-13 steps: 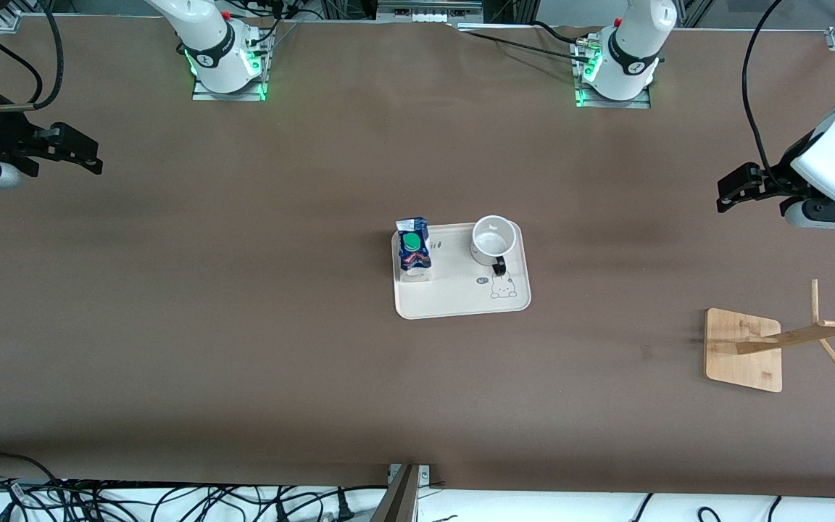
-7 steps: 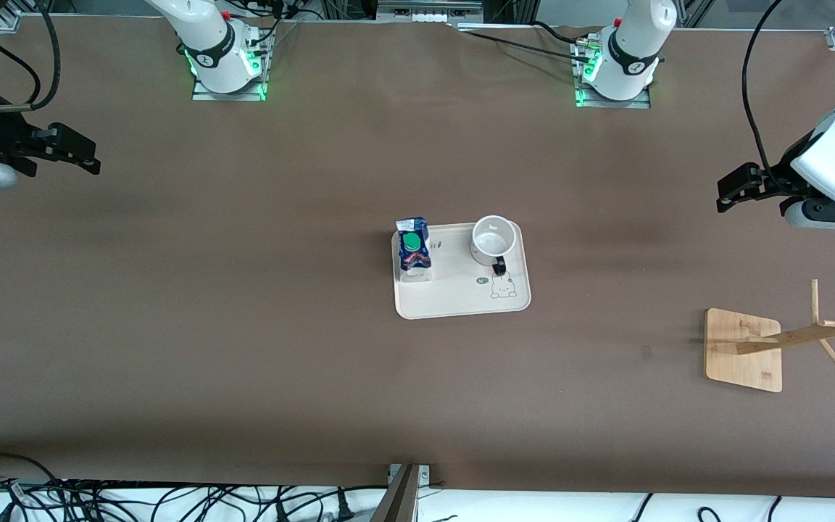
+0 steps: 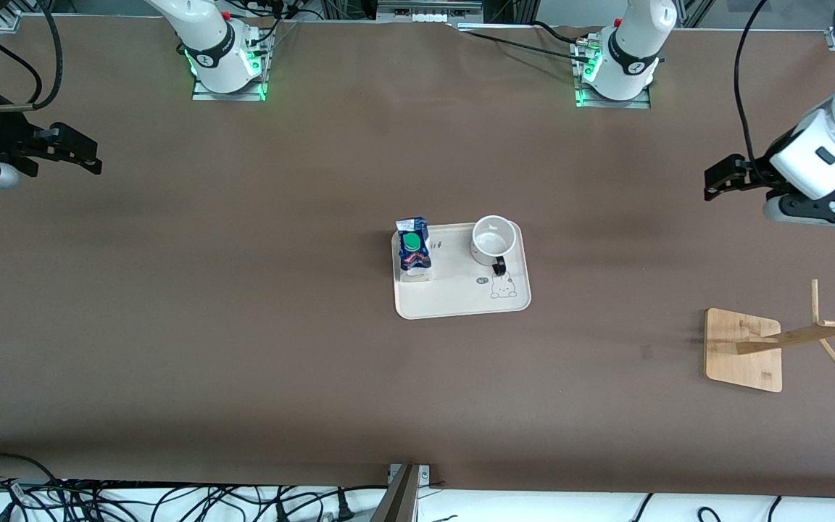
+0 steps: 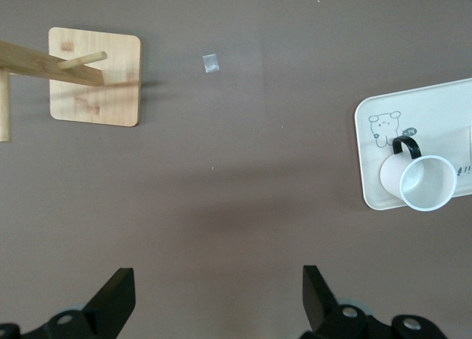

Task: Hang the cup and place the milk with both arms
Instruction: 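Move the left gripper from rest toward the white tray, then lower the left gripper onto the white mug's rim on the tray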

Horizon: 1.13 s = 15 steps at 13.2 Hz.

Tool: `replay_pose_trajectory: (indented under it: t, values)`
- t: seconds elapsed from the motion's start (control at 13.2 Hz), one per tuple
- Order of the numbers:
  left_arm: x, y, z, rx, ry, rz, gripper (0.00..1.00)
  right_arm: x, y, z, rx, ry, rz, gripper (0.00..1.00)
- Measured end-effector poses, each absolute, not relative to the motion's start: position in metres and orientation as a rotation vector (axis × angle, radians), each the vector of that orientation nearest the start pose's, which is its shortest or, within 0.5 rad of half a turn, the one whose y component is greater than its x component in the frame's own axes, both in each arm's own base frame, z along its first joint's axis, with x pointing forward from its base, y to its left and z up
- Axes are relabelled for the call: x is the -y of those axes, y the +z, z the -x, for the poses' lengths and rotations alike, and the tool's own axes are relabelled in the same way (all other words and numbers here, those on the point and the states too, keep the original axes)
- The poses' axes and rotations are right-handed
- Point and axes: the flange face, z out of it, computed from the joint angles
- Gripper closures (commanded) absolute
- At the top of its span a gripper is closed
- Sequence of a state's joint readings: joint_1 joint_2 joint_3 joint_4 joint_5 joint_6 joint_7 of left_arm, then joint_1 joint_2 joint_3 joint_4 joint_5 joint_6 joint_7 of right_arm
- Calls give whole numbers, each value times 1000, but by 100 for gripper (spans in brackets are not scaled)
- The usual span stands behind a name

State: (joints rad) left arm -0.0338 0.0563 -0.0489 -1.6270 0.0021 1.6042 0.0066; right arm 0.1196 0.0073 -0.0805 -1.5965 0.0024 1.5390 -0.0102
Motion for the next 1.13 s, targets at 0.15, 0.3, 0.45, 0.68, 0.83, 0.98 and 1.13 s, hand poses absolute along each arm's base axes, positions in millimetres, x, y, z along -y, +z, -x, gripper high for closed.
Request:
replay_pose_trajectory:
  t: [0.15,0.3,0.45,0.68,0.83,0.98,1.13]
  values:
    - [58,567,-579,-170,118,3134,0,-23,606,-552,79,101,3138,0]
    - [66,560,-591,-189,124,3135,0,-23,606,-552,79,101,3138,0]
    - [83,546,-598,-178,157,3133,0,-23,606,-552,79,101,3138,0]
    - [136,514,-603,-22,193,3122,0,-23,606,-552,80,101,3138,0]
    - [190,490,-605,168,165,3110,0,-23,606,-552,81,101,3138,0]
    - [256,456,-596,355,165,3079,0,-23,606,-552,81,100,3138,0]
    - [313,417,-581,437,183,3044,0,-23,606,-552,81,100,3138,0]
